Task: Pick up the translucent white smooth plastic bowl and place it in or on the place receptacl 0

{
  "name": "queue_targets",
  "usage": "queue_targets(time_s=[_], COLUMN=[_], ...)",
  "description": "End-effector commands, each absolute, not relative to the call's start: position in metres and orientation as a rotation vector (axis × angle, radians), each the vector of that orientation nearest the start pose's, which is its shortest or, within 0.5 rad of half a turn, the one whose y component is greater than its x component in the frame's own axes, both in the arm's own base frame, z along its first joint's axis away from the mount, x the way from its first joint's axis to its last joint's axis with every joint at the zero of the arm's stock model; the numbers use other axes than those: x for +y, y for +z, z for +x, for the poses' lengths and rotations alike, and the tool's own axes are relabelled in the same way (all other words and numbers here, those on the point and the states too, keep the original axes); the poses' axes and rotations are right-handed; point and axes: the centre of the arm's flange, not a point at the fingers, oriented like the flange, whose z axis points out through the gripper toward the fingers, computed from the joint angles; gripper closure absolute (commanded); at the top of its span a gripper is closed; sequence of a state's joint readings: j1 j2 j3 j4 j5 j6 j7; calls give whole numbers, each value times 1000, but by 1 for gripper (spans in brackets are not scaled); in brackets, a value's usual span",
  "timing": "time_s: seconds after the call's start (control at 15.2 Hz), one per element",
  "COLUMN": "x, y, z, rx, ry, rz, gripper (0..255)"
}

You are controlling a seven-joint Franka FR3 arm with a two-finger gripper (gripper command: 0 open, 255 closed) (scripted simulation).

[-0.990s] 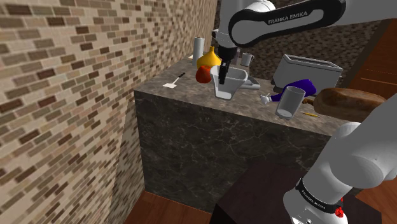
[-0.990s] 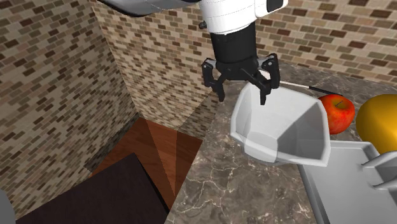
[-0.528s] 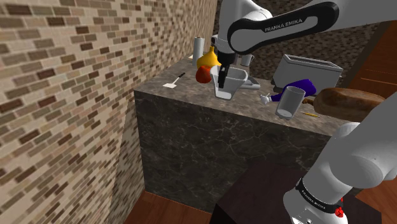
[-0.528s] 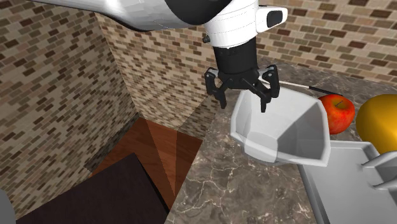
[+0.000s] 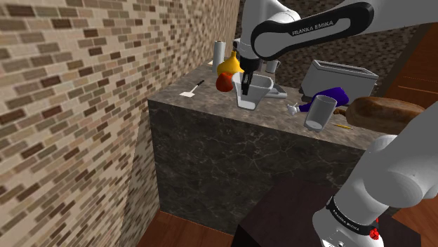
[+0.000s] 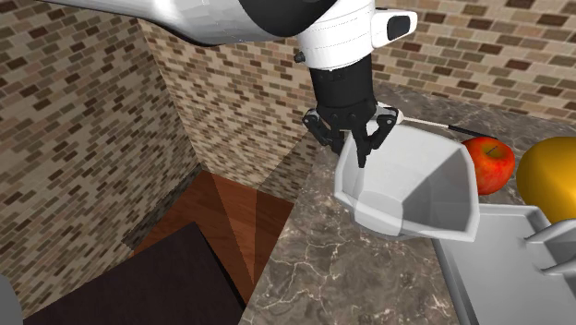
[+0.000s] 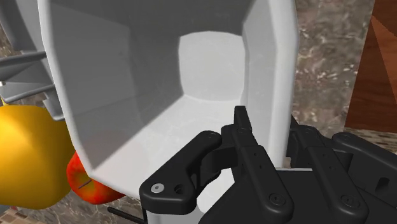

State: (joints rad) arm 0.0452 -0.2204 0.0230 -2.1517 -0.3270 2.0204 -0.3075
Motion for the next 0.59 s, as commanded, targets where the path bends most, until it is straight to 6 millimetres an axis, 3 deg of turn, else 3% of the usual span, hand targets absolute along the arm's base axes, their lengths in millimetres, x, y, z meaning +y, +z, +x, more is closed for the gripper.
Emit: queue_targets(time_s=[0.0, 0.33, 0.53], x=[16, 16, 16], y=[505, 505, 521], z=[498, 498, 498], rx=[-864, -864, -864], ry=[-88, -88, -88], rz=[-3344, -3344, -3344], gripper=[255, 255, 255])
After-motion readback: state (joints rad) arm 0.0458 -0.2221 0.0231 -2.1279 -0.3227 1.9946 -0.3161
